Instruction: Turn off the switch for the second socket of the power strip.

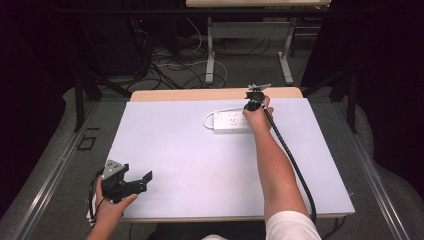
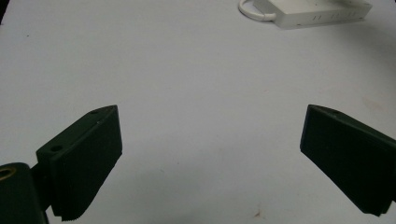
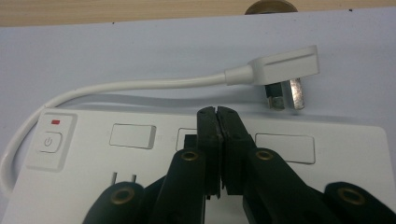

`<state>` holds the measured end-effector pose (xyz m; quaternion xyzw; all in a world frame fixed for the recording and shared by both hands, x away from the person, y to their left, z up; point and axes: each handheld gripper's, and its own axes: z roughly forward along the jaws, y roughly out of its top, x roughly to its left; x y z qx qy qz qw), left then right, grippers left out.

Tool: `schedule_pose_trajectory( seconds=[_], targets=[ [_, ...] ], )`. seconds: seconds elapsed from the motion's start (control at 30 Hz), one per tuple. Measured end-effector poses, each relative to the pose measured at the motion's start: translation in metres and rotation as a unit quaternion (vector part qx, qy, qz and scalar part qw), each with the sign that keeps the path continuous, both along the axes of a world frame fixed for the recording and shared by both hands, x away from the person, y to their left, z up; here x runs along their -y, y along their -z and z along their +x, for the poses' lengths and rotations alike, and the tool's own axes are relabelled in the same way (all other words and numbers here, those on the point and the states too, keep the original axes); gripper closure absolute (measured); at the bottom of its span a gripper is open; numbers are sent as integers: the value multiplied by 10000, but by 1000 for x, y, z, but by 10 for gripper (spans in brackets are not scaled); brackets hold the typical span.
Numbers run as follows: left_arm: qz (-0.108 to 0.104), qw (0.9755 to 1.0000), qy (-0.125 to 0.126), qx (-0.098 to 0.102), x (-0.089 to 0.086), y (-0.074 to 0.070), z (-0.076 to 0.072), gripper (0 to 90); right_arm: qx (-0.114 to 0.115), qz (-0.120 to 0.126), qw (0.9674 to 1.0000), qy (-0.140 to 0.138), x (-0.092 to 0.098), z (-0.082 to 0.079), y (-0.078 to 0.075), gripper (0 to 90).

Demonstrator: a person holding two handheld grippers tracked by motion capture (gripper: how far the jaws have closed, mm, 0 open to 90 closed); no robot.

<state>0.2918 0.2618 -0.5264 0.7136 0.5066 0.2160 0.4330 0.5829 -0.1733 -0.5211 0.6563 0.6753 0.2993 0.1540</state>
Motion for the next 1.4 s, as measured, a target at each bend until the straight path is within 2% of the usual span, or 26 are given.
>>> schedule_pose_trajectory(
  seconds=[0.2,0.33,0.53,0.63,1.0,1.13,1.17,1.2,1.4],
  targets=[
    [-1,10000,-1,-1,0,0,0,53,-48,-57,10000,17,2,0,-1,884],
    [-3,10000,-1,0,0,0,0,54,-77,36,9999,84,3,0,0,889],
    [8,10000,1,5,0,0,0,54,-98,48,9999,62,4,0,0,894],
    [3,10000,0,4,0,0,0,54,0,98,9999,102,5,-1,1,892],
    [19,10000,12,-15,0,0,0,54,-21,52,10000,47,6,-2,4,900],
    [15,10000,10,1,1,0,0,54,6,84,10000,34,8,-2,4,900],
    [15,10000,12,0,1,0,0,54,30,174,9998,22,8,-2,4,900],
    [15,10000,14,3,1,0,0,54,64,106,9999,39,8,-2,5,900],
    [12,10000,11,3,1,0,0,54,116,109,9999,4,8,-3,5,898]
  ],
)
